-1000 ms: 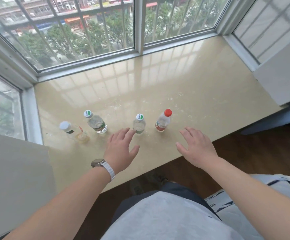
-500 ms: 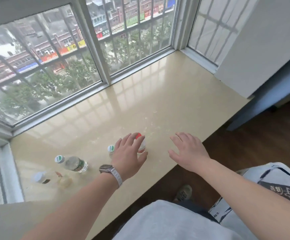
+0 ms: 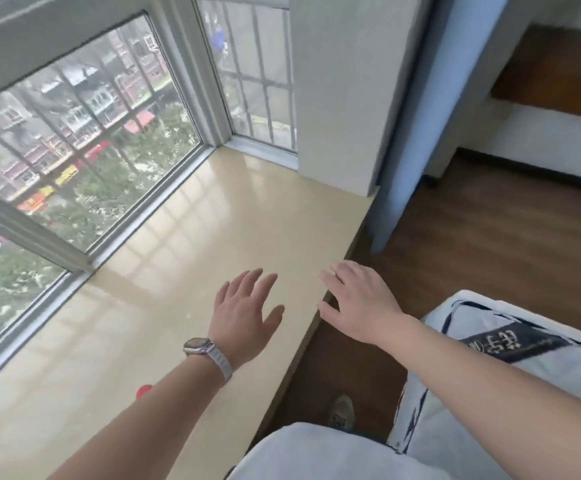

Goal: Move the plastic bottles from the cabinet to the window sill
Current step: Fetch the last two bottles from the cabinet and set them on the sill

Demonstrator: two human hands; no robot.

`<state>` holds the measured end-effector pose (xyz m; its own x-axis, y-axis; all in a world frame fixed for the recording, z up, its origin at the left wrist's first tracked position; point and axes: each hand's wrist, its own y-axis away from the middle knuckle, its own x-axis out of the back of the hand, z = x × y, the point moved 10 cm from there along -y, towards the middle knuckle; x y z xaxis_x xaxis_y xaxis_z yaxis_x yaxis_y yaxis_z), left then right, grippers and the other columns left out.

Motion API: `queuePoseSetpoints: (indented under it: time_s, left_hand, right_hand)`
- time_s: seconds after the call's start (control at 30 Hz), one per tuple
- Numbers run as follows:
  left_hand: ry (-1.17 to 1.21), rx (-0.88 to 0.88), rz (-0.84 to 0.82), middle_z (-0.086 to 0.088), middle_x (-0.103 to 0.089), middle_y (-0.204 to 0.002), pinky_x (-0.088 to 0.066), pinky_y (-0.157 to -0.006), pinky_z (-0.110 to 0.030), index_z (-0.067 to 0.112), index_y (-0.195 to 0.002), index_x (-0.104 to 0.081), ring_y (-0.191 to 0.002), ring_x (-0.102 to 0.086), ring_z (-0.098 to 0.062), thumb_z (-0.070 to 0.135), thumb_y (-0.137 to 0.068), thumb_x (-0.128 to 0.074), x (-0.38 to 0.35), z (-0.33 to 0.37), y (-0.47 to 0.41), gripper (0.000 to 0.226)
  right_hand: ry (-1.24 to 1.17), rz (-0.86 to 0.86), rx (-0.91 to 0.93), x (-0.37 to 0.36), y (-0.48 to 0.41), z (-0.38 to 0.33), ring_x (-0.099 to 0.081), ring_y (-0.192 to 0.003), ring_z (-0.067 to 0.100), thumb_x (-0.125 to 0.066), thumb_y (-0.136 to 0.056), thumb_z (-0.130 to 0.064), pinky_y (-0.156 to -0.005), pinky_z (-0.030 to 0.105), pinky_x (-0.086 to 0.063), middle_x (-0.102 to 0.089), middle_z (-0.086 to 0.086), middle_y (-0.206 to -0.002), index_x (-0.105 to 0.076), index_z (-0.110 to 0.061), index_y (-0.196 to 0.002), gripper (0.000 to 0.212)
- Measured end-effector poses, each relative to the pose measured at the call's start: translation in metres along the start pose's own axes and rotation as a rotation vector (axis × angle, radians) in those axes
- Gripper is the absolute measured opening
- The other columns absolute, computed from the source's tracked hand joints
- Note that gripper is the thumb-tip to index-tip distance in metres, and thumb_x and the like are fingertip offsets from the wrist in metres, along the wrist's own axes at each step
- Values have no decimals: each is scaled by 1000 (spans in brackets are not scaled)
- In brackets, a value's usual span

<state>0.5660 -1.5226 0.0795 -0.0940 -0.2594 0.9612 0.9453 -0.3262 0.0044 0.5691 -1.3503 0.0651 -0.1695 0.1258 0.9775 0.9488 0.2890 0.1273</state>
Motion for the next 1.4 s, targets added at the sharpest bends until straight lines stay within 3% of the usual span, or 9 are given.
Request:
queuePoseSetpoints:
  time_s: [0.27,0.53,0.67,0.9,1.07,1.27,1.4]
  left_hand:
    - [-48,-269,-41,-9,-50,-149,-32,-113,-54,23,-142,-50,-138,-44,-34,47,-93,-52,-9,111,-82,54]
    - [-32,-453,-50,-12,-55,-143,-36,-109,-55,17,-136,-59,-133,-48,-37,51,-91,-41,-5,184,-131,58]
    - [-30,-519,-63,-13,-57,-141,-37,-108,-57,17,-135,-60,-132,-50,-38,51,-91,-40,-7,205,-152,59]
    - [15,-635,-7,-15,-60,-138,-39,-107,-59,13,-133,-61,-129,-52,-40,39,-92,-63,7,237,-225,49]
    - [73,-676,43,-14,-61,-136,-38,-107,-59,14,-130,-63,-129,-52,-39,43,-91,-55,25,239,-290,49]
    - [136,-674,22,-12,-59,-139,-35,-108,-54,16,-131,-62,-130,-51,-36,50,-92,-44,12,237,-340,54]
    - [160,-667,-42,-11,-58,-139,-33,-109,-51,15,-133,-61,-132,-49,-35,47,-93,-49,-5,237,-350,53]
  right_hand:
    - [-48,131,-244,42,36,112,-40,-136,33,-46,-94,-52,-111,46,-31,-48,11,-147,-51,-15,-141,60]
    - [-92,258,-461,74,67,177,-54,-123,37,-67,-87,-41,-101,49,-43,-61,13,-132,-64,-10,-126,50]
    - [-75,264,-516,80,65,197,-53,-123,36,-61,-88,-43,-101,48,-42,-60,12,-133,-63,-11,-128,51]
    - [-29,289,-643,112,42,240,-48,-129,35,-58,-93,-41,-105,47,-36,-55,11,-140,-59,-13,-134,50]
    - [26,287,-722,140,10,268,-42,-135,30,-52,-95,-45,-106,43,-30,-50,7,-145,-55,-16,-139,53]
    - [61,280,-782,147,-19,294,-42,-135,30,-51,-95,-46,-106,45,-32,-50,6,-146,-54,-18,-139,53]
    - [54,245,-818,146,-30,308,-34,-140,27,-46,-98,-47,-109,45,-29,-42,3,-152,-48,-21,-145,54]
